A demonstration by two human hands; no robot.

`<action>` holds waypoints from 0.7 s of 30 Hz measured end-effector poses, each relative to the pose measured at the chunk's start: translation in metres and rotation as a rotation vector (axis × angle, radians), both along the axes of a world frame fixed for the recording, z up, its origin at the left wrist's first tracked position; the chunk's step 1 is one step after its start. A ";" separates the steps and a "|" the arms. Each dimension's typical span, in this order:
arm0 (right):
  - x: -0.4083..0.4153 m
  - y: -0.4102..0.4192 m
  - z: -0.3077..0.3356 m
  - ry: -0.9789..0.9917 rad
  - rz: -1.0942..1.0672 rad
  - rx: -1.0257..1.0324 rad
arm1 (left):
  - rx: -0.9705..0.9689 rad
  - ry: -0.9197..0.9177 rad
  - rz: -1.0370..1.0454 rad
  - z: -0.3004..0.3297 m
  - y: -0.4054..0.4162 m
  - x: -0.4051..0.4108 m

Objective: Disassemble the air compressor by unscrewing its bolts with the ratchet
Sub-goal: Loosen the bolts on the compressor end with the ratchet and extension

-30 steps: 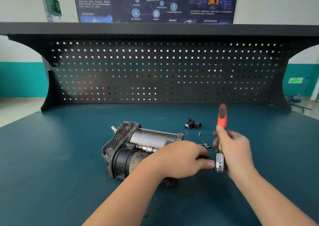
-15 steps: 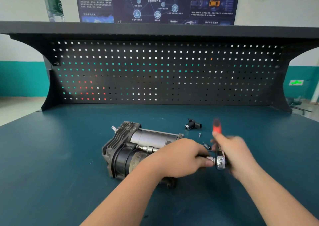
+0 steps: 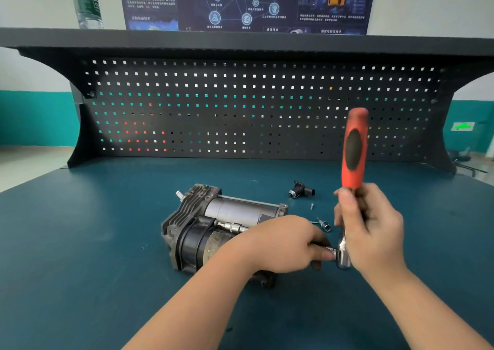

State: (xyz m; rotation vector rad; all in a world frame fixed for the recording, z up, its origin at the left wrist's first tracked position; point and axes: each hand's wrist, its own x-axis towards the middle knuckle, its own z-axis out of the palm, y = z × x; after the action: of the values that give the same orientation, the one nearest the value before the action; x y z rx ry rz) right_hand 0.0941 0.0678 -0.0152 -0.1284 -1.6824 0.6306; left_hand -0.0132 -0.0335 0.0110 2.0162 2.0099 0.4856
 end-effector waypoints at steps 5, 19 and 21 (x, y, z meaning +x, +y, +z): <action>-0.014 0.023 -0.002 -0.185 0.109 -0.968 | 0.100 -0.055 0.039 -0.002 0.000 -0.003; 0.002 0.001 -0.005 0.030 -0.028 0.138 | 0.001 -0.010 0.003 0.000 0.001 -0.001; -0.004 0.006 0.001 -0.007 0.030 -0.214 | 0.019 0.001 0.011 -0.001 0.001 -0.002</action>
State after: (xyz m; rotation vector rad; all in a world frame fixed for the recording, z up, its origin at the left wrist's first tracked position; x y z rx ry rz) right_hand 0.0902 0.0739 -0.0146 -0.2591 -1.6226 0.8334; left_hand -0.0147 -0.0326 0.0104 2.0175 2.0259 0.5082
